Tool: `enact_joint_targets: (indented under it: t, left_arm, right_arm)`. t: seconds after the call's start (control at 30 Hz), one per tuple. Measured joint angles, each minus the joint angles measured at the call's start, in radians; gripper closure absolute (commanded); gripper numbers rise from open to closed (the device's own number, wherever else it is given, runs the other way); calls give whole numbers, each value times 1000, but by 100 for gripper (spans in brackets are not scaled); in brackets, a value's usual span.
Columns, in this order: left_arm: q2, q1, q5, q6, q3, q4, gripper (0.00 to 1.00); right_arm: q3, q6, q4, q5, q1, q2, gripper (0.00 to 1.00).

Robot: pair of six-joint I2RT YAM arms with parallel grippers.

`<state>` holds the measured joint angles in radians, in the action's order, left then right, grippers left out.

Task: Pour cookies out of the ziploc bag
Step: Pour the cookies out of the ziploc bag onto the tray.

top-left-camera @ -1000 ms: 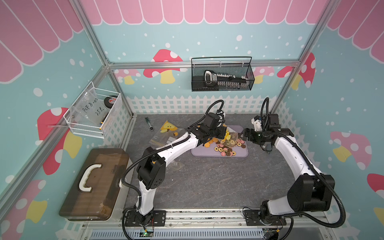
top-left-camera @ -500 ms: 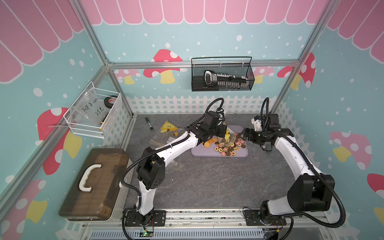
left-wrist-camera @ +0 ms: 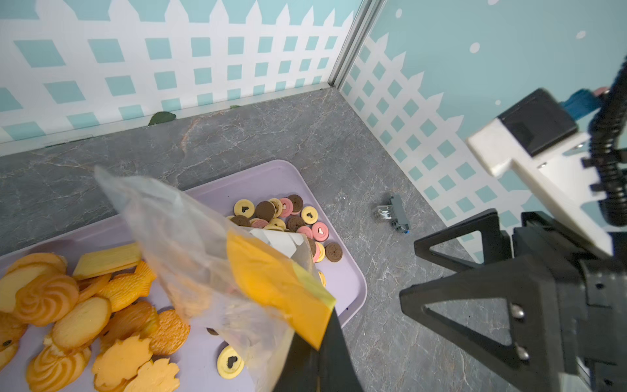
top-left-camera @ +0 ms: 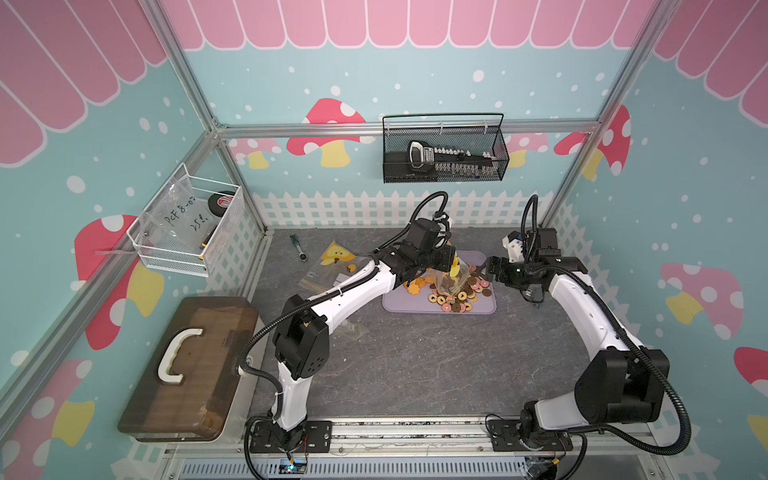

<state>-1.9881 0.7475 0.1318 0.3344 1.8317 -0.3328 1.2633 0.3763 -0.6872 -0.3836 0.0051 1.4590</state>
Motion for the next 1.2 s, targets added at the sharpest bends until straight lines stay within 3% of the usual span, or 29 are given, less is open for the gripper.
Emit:
enact_joint_targets:
  t: [0.33, 0.53, 0.8, 1.0, 1.2]
  left_arm:
    - [18, 0, 0, 5, 39, -41, 100]
    - [97, 0, 4, 16, 19, -86, 100]
    - [431, 0, 53, 32, -306, -39, 100]
    - [597, 6, 121, 96, -566, 37, 100]
    - [698, 106, 147, 211, -812, 161, 100]
  right_arm:
    - [0, 3, 1, 0, 0, 0, 9]
    - [-5, 3, 5, 2, 0, 0, 9]
    - [-42, 3, 9, 2, 0, -4, 9]
    - [-55, 3, 11, 11, -2, -39, 9]
    - [-79, 2, 19, 29, -5, -62, 8]
